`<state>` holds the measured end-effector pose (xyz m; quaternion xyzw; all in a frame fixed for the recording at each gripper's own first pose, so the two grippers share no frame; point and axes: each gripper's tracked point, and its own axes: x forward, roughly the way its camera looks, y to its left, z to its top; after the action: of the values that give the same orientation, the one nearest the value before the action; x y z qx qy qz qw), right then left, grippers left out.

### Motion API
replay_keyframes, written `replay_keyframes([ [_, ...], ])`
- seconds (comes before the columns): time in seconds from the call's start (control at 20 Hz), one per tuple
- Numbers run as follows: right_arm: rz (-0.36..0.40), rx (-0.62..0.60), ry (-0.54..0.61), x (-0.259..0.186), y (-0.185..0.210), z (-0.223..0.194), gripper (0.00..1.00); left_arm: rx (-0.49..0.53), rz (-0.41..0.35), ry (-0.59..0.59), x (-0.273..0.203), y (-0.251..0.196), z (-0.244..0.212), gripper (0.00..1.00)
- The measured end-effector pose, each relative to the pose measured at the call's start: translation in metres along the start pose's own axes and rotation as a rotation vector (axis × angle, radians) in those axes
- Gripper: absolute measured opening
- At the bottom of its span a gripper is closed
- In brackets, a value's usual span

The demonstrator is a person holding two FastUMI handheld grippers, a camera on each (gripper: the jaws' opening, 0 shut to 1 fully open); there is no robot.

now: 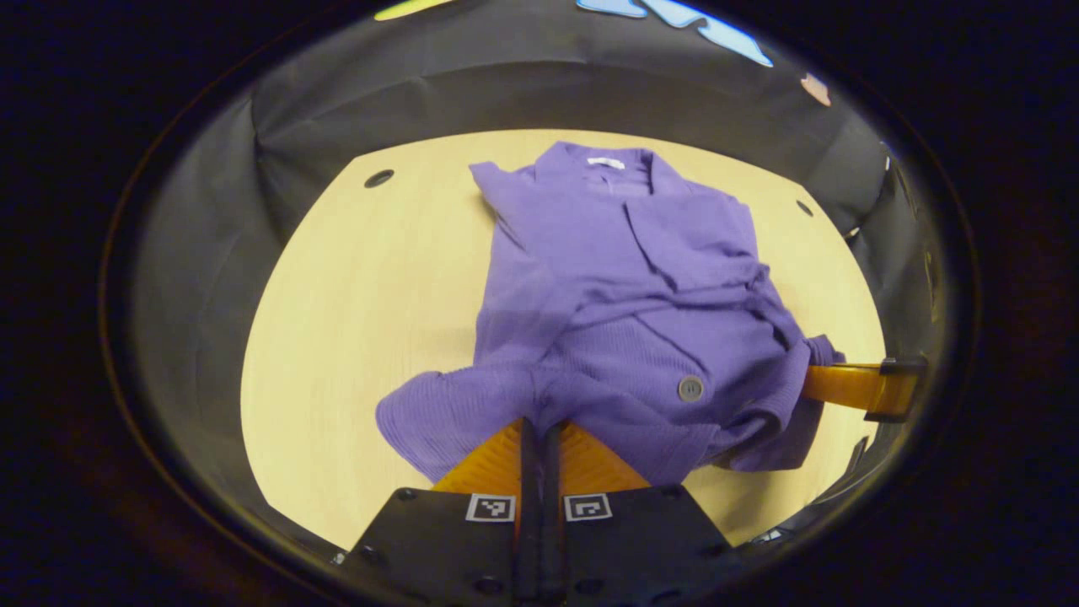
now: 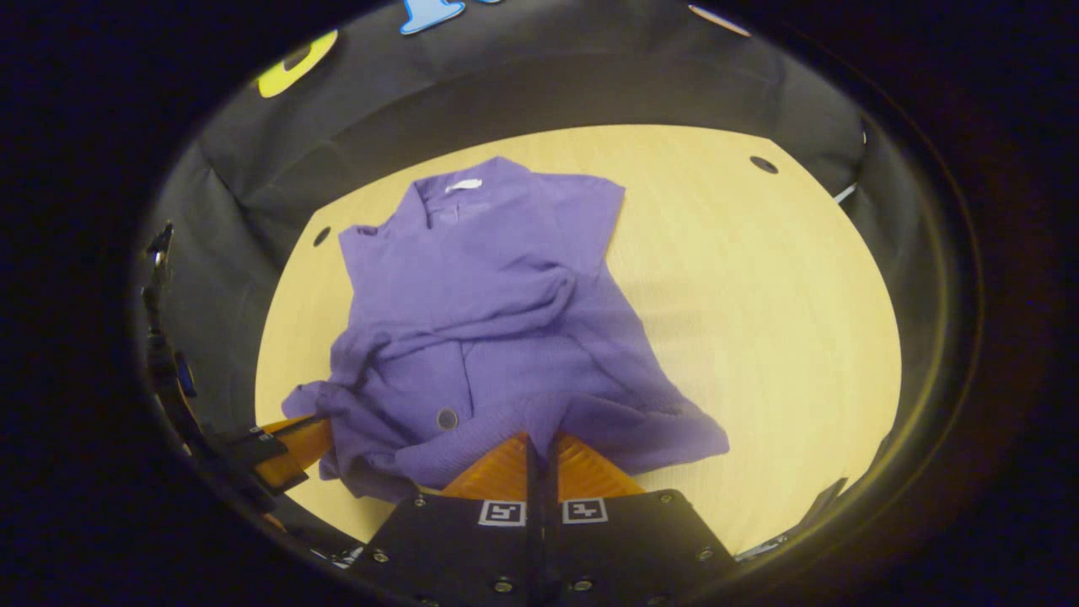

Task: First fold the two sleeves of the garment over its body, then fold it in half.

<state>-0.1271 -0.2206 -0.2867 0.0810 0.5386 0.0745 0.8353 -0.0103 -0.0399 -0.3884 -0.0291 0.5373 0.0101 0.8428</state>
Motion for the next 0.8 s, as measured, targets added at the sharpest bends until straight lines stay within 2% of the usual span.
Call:
replay_keyframes([
  [0.3, 0.015, 0.039, -0.084, 0.013, 0.005, 0.07, 0.01, -0.058, 0.005, -0.061, 0.021, 0.011, 0.066, 0.07],
  [0.8, 0.026, 0.085, -0.239, 0.038, 0.013, 0.187, 0.01, -0.044, -0.001, -0.211, 0.047, 0.006, 0.189, 0.07],
])
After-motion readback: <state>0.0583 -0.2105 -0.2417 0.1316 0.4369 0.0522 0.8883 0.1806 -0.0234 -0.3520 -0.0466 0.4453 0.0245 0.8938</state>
